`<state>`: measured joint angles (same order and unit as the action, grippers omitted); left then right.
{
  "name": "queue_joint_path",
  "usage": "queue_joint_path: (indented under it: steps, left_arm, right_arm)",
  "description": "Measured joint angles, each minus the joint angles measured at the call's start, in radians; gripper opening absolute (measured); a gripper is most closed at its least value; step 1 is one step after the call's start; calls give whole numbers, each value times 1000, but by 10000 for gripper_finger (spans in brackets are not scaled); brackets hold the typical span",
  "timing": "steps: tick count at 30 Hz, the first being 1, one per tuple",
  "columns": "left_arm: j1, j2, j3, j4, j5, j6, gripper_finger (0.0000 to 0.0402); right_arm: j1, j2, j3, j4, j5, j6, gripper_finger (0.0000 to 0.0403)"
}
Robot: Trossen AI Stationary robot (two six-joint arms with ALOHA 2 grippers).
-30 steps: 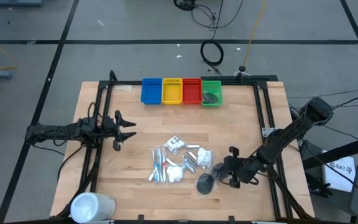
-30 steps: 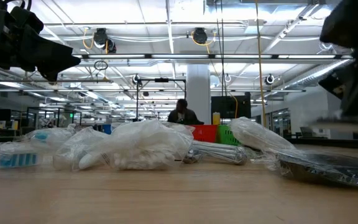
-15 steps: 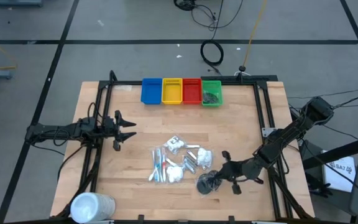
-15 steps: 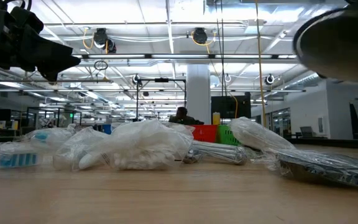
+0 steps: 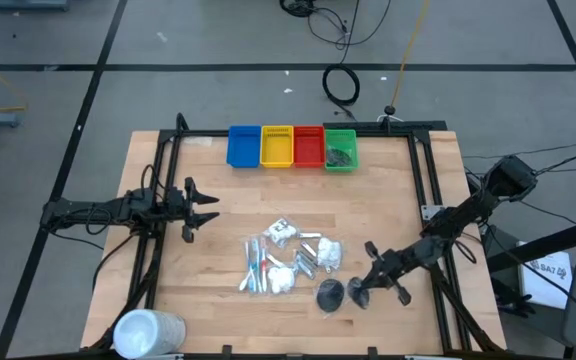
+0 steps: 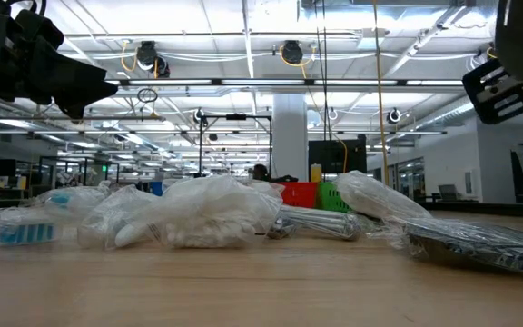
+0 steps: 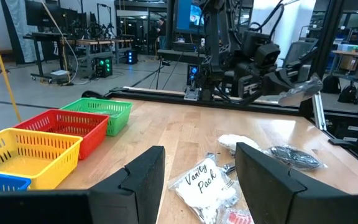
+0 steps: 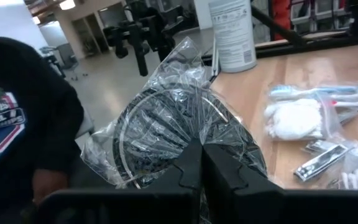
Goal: Pick & Place Travel size toiletries
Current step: Put the hairbrush into the green bin
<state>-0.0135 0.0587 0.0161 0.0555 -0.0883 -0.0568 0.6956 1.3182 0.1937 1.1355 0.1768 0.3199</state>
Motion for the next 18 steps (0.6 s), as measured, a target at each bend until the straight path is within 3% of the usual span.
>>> queue_joint_path:
  steps: [8,18]
  left_arm:
    - [0,0,0,0,0,0,191]
    - [0,0,0,0,0,0,191]
  right_arm:
    - [-38,0,-5,5,7,-63,0]
    - [-216,0,-5,-3,8,-96,0]
